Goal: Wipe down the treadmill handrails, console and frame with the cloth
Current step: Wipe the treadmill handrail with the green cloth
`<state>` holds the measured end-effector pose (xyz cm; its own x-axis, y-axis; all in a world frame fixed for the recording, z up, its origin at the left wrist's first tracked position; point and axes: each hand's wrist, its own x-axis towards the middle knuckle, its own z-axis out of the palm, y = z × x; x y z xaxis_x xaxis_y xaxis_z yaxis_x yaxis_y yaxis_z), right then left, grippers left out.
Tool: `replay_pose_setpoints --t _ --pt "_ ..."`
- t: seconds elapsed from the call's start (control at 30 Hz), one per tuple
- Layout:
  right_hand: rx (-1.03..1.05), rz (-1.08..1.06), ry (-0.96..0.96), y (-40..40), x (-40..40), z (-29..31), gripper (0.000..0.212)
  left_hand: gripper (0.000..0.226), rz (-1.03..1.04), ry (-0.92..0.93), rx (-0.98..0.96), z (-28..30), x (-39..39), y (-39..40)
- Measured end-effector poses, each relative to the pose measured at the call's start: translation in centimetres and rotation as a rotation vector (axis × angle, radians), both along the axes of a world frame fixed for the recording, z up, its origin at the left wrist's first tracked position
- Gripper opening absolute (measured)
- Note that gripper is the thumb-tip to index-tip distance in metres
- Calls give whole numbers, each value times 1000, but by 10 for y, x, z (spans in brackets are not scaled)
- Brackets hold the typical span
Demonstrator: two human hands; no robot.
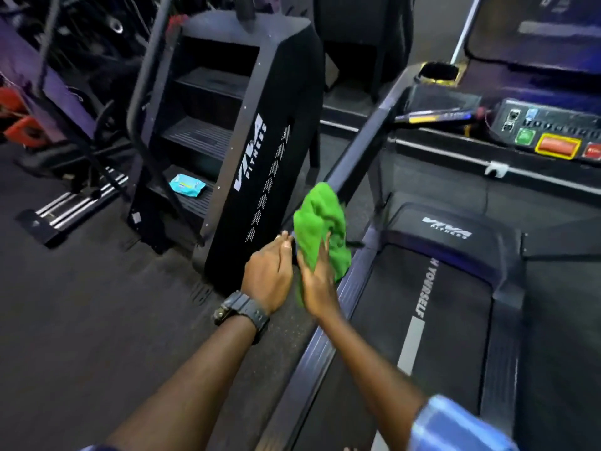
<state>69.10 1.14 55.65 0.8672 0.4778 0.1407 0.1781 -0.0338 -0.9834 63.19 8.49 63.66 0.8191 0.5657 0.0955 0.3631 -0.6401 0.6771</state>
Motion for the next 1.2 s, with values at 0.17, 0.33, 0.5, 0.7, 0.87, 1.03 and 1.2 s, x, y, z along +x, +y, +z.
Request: replay_pose_setpoints --t 0.17,0.33,0.5,0.7,0.87,1.03,1.2 --pt "-38 -209 190 28 35 33 66 52 -26 54 46 0 0 1" --pt "-26 60 -156 -12 5 17 56 54 -84 85 86 0 -2 3" --pt "-12 -260 219 21 42 45 68 59 -132 100 130 -1 -5 8" --pt "-106 -192 114 3 -23 20 29 67 -303 136 102 1 -7 16" --pt "-209 -295 222 22 52 63 37 43 -232 113 -70 15 7 15" --pt "-257 25 -112 -5 34 53 51 37 -112 61 -207 27 24 20" --pt "-272 -77 -200 13 114 46 48 50 51 70 -238 30 54 10"
